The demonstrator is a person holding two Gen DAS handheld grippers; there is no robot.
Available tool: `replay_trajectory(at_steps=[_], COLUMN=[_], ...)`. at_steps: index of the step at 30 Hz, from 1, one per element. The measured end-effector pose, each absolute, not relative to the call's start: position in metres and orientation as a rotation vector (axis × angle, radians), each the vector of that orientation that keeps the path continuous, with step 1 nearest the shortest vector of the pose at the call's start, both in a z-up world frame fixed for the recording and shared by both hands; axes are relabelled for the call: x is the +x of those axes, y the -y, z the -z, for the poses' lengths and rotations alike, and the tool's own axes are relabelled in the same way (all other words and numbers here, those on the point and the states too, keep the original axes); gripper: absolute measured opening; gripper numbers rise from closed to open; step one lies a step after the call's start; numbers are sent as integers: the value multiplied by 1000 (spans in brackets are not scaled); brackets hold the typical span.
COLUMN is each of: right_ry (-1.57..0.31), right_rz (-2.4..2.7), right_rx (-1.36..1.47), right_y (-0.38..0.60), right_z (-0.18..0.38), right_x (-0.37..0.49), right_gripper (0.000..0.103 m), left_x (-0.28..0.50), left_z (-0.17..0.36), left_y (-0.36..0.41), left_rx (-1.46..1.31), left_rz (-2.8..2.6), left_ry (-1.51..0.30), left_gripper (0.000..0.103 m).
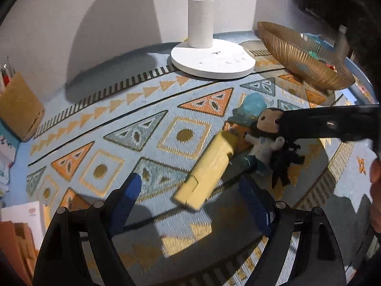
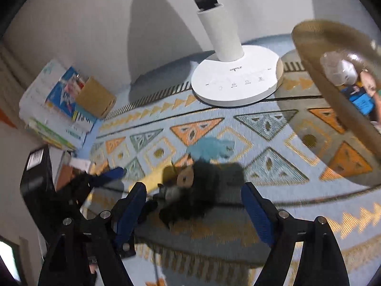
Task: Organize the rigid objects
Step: 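Grasp the yellow block with left tool while right tool grasps the black-haired doll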
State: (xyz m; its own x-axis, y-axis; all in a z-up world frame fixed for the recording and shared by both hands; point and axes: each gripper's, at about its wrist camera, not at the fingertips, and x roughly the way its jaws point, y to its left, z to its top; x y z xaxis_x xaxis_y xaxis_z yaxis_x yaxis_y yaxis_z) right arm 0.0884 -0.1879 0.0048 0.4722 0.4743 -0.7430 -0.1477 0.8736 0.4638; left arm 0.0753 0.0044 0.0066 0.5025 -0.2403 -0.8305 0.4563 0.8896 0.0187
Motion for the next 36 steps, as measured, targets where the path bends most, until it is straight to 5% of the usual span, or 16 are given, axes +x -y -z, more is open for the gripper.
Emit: replay_trajectory(at_steps=[5, 9, 12, 25, 36], right_ry=[-1042, -1039, -1038, -884, -1045], right_rz=[-398, -403, -401, -435, -287], right_rx=[379, 354, 371, 459, 419], right_y=[181, 176, 179, 228, 286], right_z=[9, 10, 12, -50, 5], right_x=[103, 104, 105, 49, -20], right_gripper=[62, 41, 41, 41, 41], left_x=[79, 76, 71, 33, -31], left_z=[-3, -7, -9, -30, -17], left_y=[-2, 3, 9, -19, -21], left_rx=[233, 231, 257, 41, -84], left_rz=[463, 503, 518, 422, 278], left_ry=[-958, -942, -922, -918, -949], left_gripper=[71, 33, 24, 23, 23])
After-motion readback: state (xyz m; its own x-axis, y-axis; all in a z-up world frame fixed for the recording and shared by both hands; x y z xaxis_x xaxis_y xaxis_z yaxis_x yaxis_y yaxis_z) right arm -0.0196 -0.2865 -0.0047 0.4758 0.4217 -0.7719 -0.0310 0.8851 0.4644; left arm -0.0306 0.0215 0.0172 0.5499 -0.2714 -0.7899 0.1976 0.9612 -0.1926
